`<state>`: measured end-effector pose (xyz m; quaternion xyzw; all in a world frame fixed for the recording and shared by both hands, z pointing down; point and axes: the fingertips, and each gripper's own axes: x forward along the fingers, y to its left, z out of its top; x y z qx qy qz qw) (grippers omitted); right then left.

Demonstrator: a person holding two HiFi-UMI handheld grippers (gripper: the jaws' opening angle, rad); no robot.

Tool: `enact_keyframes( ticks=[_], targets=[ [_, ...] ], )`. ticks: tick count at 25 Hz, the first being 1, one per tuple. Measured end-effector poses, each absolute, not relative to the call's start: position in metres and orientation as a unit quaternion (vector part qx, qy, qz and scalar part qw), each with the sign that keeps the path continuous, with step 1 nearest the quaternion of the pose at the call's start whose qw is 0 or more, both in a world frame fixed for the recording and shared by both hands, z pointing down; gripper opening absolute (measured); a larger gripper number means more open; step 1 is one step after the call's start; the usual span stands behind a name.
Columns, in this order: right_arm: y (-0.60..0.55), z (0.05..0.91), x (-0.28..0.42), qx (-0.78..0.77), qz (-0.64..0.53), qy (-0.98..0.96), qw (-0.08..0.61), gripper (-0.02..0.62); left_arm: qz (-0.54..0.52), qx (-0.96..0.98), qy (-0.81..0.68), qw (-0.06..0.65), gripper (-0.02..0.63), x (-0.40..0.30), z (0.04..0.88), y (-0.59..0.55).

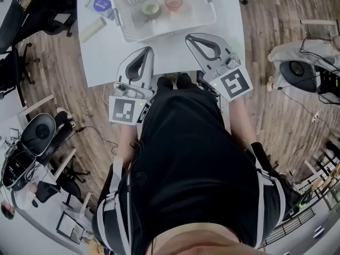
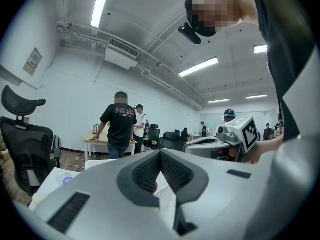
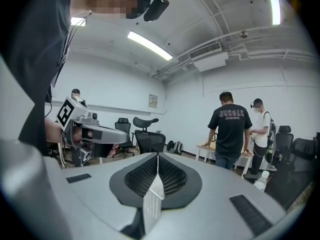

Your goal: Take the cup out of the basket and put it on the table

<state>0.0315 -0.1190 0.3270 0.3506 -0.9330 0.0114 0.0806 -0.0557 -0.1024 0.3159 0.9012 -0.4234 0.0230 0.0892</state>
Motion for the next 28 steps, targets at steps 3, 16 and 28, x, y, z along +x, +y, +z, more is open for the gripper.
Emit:
enact_keyframes(
  ticks=[3,16,28],
  targets=[
    [-0.13,0.329,0.029,0.35,0.009,-0.932,0.09,0.02,0.027,0.903,-0.419,0.089,0.02,-0.058,0.317,-0.107],
    [-0.182,0.36,0.013,0.302,-0.008,-0.94,0.16,0.02,0.04,0.909,-0.404,0.098,0.02,-0.061,0.337,-0.133],
    [-0.229,0.389,0.002,0.257,-0.038,-0.941,0.214,0.021,0.056,0.91,-0.397,0.109,0.019,-0.059,0.358,-0.152]
  ],
)
